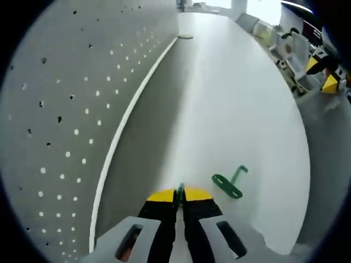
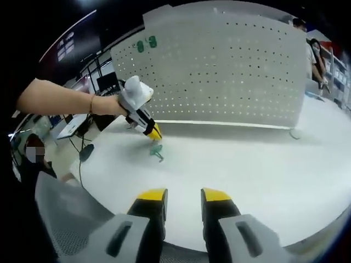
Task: Insert the hook assembly into the mounting plate slot until the hook locks in place.
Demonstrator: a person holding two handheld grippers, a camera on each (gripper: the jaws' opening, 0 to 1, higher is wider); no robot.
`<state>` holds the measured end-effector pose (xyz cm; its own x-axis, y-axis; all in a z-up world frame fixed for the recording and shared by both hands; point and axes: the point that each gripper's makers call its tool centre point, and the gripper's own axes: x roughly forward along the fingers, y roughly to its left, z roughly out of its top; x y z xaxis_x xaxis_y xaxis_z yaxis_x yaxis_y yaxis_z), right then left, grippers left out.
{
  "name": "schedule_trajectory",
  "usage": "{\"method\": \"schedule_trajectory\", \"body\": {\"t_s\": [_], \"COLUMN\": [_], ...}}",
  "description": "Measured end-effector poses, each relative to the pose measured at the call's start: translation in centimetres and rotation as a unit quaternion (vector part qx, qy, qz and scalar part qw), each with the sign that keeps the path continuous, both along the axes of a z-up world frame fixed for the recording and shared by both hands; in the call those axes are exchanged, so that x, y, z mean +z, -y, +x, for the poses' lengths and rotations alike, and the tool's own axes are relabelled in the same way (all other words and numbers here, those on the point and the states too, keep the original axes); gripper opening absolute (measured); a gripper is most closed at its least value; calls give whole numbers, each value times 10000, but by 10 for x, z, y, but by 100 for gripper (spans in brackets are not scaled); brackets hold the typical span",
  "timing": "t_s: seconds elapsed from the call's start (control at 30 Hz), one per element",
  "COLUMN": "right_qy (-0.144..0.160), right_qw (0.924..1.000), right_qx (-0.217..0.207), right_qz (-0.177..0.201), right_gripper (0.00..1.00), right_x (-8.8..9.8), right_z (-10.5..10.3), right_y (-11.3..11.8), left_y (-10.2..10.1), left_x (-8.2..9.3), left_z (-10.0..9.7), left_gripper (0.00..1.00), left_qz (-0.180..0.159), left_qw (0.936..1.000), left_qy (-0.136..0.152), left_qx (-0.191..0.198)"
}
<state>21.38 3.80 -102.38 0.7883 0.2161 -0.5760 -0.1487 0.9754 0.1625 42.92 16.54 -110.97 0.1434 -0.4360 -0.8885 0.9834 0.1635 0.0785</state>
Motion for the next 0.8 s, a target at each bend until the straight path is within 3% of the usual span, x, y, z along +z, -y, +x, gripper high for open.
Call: {"method": "schedule_trajectory", "body": {"t_s": [0.13,0.4,0.5,0.63,0.77,0.8], "right_qy": [19,153,230,290,387,416], "right_qw": [10000,9999,9997,9994,9986,9983], "right_qx": [-39,31,60,130,293,328], "right_qz": [83,69,84,140,205,244], "right_gripper": [20,20,20,21,21,21], "right_x": [2,13,19,26,34,37], "right_z": [1,9,14,17,20,21], "right_y": [1,5,3,-4,-17,-21], "left_y": [-5,-16,-15,-14,-16,-15], "left_x": [17,61,77,98,108,111], "left_z": [8,5,0,-11,-25,-29], "left_gripper": [2,2,2,2,2,2], "left_qz": [-241,-916,-1354,-1961,-2033,-2120], "left_qw": [9990,9897,9800,9579,9582,9558], "left_qy": [-57,-191,-382,-727,-635,-642], "left_qx": [380,1086,1409,1968,1910,1935]}}
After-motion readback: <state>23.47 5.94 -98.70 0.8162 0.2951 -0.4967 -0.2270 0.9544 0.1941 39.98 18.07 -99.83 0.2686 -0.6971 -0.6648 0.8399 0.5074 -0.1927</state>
